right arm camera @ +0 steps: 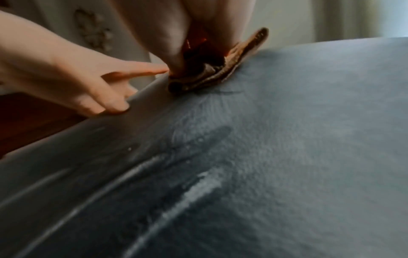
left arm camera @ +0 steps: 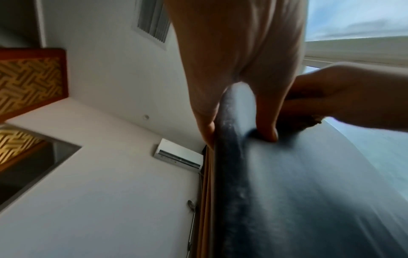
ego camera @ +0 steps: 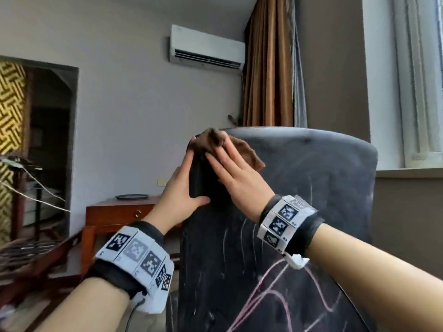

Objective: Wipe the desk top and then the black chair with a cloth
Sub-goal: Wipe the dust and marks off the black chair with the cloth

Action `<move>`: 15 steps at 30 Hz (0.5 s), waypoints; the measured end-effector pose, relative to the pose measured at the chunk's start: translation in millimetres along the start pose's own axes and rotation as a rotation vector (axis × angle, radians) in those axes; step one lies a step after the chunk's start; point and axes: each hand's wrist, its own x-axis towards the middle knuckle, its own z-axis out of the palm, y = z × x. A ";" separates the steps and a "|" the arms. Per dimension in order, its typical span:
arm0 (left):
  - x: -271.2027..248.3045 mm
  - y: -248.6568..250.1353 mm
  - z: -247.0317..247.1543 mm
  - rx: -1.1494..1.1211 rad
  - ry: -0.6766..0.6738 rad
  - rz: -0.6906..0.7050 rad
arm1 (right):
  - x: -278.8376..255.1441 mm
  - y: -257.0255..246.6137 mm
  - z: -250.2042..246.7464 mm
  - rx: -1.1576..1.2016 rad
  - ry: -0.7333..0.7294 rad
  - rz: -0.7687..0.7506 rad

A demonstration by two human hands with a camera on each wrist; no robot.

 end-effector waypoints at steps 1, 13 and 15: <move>-0.2 -1.6 -0.9 0.001 0.014 -0.002 | -1.4 3.9 -4.8 -0.033 -0.024 -0.102; -19.8 -22.9 -2.8 -0.086 -0.071 -0.015 | -22.2 -37.2 29.6 0.367 0.144 -0.321; -34.2 -32.6 -1.4 -0.072 -0.131 -0.055 | 2.8 9.4 11.1 0.211 0.068 -0.156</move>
